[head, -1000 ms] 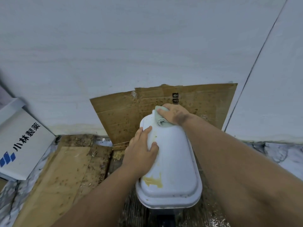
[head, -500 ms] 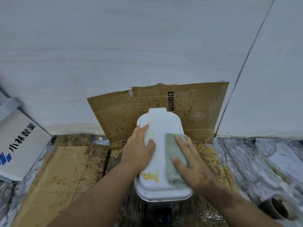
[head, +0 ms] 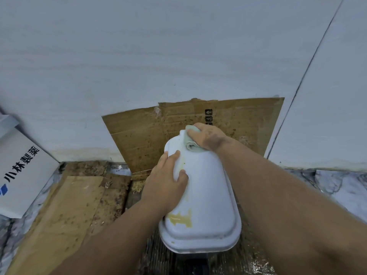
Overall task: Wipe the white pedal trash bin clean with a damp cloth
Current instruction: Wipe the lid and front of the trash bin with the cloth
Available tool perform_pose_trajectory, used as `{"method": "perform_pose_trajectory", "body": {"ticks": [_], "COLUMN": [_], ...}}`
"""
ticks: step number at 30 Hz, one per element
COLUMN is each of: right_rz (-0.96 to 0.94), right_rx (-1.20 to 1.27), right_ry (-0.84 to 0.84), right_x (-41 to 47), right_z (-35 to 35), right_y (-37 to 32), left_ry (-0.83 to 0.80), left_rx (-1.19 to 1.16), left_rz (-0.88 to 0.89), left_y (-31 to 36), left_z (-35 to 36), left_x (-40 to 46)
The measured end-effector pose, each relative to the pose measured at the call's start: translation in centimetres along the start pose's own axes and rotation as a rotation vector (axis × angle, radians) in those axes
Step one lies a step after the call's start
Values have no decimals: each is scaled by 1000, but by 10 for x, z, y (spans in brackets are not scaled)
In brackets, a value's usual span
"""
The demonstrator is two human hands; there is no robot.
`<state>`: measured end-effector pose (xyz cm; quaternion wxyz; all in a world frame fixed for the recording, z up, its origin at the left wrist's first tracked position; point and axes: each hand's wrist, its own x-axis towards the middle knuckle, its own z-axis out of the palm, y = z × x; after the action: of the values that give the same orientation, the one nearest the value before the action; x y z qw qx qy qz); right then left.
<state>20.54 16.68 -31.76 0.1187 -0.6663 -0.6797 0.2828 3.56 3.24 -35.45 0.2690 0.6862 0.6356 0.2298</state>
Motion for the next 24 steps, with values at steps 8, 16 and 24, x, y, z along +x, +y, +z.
{"method": "perform_pose_trajectory", "body": {"ticks": [8,16,24], "right_rz": [-147,-202,-203], "right_rx": [-88,196,634], "right_ry": [-8,33,64], "right_x": [24,-36,-185], "right_z": [-2,10,58], "right_y": [3,38,72], "left_ry": [25,7,5], "left_rx": [23,47,55], "left_rz": [-9,-15,-9], "left_y": [3,4,1], "left_z": [2,0,0], "left_x": [1,-1,-3]}}
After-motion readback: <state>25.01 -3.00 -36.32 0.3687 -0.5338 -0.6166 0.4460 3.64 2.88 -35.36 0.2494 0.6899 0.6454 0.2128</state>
